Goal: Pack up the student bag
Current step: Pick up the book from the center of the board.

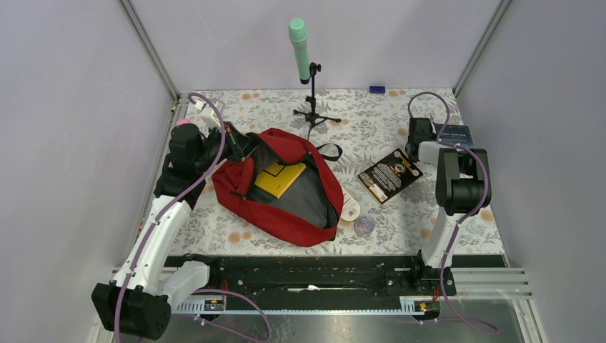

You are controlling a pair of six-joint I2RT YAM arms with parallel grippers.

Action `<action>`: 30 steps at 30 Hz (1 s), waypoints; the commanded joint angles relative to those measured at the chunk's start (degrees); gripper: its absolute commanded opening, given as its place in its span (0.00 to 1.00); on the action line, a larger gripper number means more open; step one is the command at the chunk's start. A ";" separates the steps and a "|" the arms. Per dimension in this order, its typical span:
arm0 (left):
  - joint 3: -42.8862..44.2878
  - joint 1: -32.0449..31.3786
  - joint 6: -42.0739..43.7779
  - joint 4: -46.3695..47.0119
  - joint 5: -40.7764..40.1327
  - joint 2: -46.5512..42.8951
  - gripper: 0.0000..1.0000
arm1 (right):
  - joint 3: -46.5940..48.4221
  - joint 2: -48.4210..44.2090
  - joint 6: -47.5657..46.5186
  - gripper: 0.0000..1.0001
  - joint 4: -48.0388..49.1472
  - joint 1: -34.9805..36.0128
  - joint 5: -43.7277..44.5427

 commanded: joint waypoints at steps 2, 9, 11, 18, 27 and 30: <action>0.67 0.47 0.04 6.03 0.88 -1.52 0.00 | -0.06 1.05 -2.62 0.22 4.23 0.44 4.55; 0.67 0.46 0.04 5.98 0.85 -1.56 0.00 | 0.76 2.50 -3.23 0.30 3.61 0.44 4.37; 0.67 0.46 0.11 6.05 0.86 -1.69 0.00 | 1.30 3.41 -3.73 0.32 3.34 0.41 4.77; 0.67 0.46 0.12 6.06 0.90 -1.60 0.00 | 2.41 5.33 -5.04 0.33 5.12 0.38 7.58; 0.67 0.46 0.35 5.92 0.54 -1.90 0.00 | 2.48 1.83 -3.82 0.00 5.69 0.42 9.92; 0.67 0.46 0.30 5.90 0.72 -1.87 0.00 | 1.58 -3.39 -2.84 0.00 5.74 0.46 11.76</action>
